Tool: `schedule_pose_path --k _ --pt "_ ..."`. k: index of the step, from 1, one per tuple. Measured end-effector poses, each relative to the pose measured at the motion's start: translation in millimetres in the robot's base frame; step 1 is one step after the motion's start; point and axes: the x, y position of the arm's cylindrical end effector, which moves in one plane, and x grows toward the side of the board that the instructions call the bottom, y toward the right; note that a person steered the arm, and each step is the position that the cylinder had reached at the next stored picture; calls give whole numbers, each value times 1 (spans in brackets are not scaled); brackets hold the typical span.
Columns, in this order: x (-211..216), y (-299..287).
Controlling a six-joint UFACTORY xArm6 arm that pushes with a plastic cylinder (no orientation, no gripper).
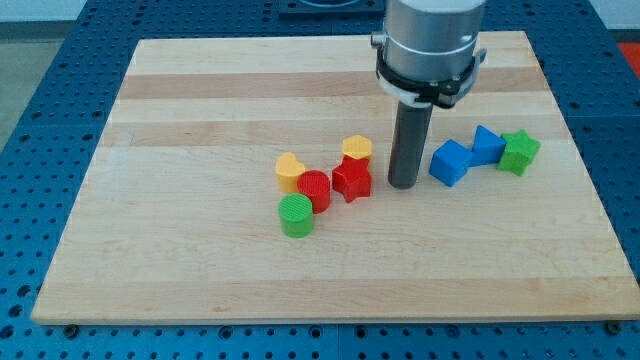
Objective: Move the red star to the bottom left of the yellow hexagon
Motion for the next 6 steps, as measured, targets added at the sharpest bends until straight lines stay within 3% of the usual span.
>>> schedule_pose_path --k 3,5,6 --pt "-32 83" --pt "-23 68" --pt "-18 23"
